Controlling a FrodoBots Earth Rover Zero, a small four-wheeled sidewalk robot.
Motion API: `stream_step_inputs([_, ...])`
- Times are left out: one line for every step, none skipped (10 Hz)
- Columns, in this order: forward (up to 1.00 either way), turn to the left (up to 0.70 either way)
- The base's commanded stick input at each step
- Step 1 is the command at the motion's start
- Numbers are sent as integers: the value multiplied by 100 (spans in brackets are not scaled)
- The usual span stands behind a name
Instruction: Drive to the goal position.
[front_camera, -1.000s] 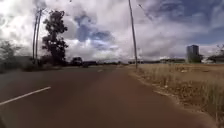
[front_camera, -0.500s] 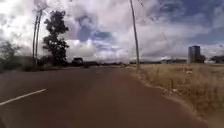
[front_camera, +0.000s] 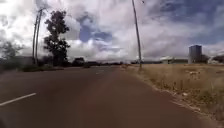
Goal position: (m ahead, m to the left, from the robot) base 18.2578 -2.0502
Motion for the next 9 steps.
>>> stream_step_inputs([70,0])
stream_step_inputs([70,0])
stream_step_inputs([70,0])
stream_step_inputs([70,0])
stream_step_inputs([70,0])
stream_step_inputs([70,0])
stream_step_inputs([70,0])
stream_step_inputs([70,0])
stream_step_inputs([70,0])
